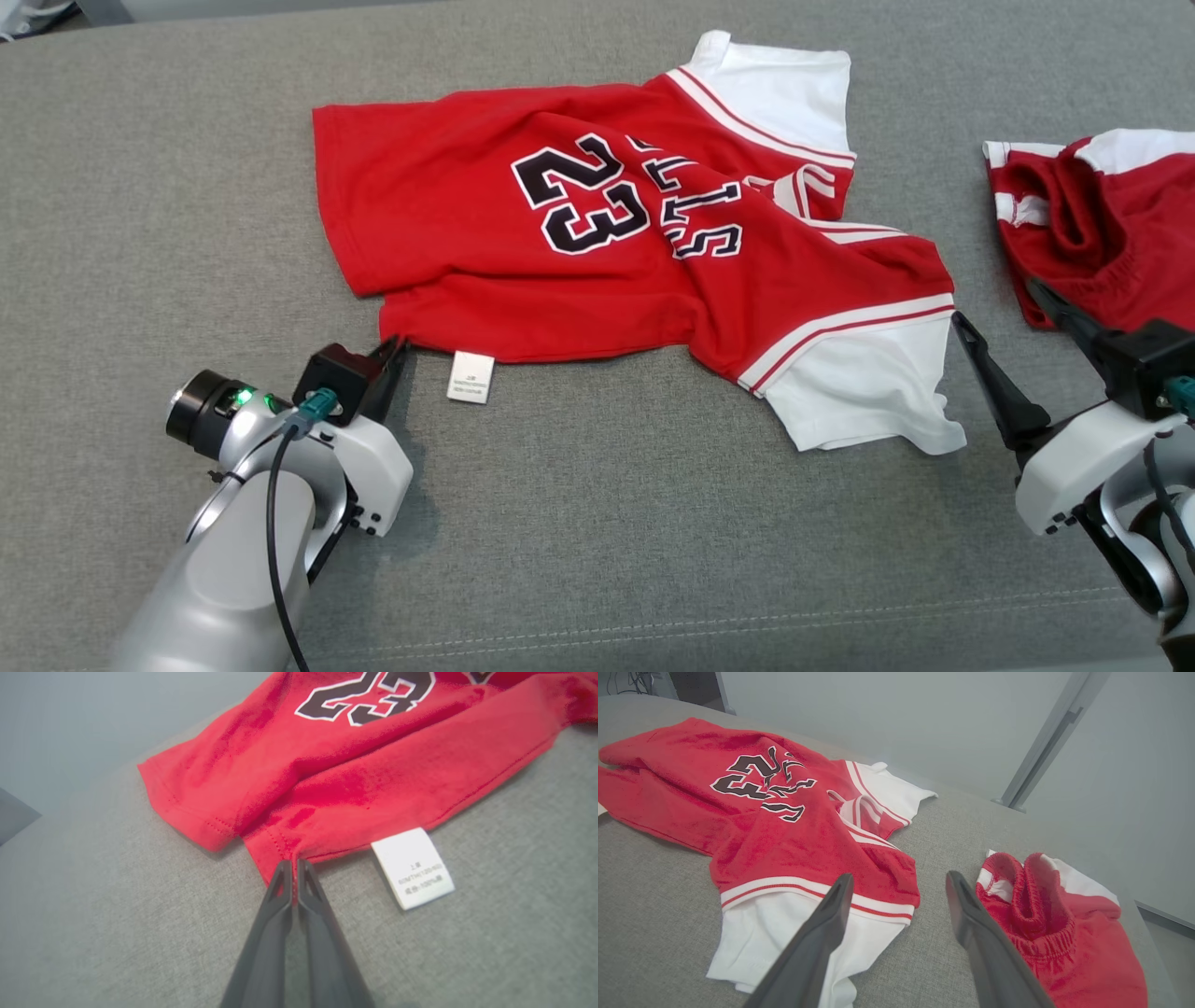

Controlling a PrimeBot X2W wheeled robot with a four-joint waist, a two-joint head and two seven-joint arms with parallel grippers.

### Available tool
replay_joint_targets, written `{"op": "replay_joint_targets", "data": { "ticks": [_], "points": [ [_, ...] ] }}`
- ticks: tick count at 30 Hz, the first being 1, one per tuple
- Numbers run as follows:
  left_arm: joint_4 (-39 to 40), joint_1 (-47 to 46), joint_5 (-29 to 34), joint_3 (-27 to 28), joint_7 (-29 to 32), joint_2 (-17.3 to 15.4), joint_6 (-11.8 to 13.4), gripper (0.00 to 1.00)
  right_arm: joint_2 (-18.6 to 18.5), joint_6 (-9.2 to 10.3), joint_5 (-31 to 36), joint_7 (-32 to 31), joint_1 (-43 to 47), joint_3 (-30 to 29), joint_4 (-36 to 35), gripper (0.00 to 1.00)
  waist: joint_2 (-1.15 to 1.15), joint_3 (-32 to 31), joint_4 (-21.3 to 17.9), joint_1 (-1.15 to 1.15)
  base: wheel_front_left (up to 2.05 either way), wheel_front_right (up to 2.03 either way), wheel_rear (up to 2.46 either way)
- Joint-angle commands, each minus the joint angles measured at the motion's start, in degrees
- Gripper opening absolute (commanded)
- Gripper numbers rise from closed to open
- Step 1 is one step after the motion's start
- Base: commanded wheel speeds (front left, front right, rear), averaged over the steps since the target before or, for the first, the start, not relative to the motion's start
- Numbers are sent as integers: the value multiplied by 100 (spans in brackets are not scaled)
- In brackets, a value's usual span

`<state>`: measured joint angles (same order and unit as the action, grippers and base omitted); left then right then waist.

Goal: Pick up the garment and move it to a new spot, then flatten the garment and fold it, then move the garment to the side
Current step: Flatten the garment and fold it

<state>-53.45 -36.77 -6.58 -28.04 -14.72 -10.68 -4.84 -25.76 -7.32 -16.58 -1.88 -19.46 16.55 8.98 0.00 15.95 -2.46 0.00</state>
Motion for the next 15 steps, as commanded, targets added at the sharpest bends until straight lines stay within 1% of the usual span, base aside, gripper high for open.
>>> {"op": "replay_joint_targets", "data": {
  "ticks": [1,4,7,10,11,13,15],
  "points": [
    [322,4,-115,306,-28,-238,112,0,-107,-17,44,111,171,-31,-118,100,0,-100,45,0,0,0,0],
    [650,285,-207,468,-28,-318,193,0,-99,-17,46,152,370,-69,-43,100,0,-193,113,0,0,0,0],
    [862,566,-314,698,-28,-507,293,0,-72,-17,17,150,560,24,21,100,0,-267,188,0,0,0,0],
    [929,732,-409,950,-28,-759,384,0,-80,-17,-42,145,696,255,117,100,0,-310,263,0,0,0,0],
    [929,732,-409,950,-28,-759,384,0,-80,-17,-42,145,696,255,117,100,0,-310,263,0,0,0,0],
    [989,776,-458,1098,-28,-891,445,0,-103,-17,-105,155,750,460,205,100,0,-330,310,0,0,0,0],
    [1040,783,-501,1217,-28,-1023,439,0,-114,-17,-142,157,774,678,273,100,0,-328,338,0,0,0,0]
  ]
}}
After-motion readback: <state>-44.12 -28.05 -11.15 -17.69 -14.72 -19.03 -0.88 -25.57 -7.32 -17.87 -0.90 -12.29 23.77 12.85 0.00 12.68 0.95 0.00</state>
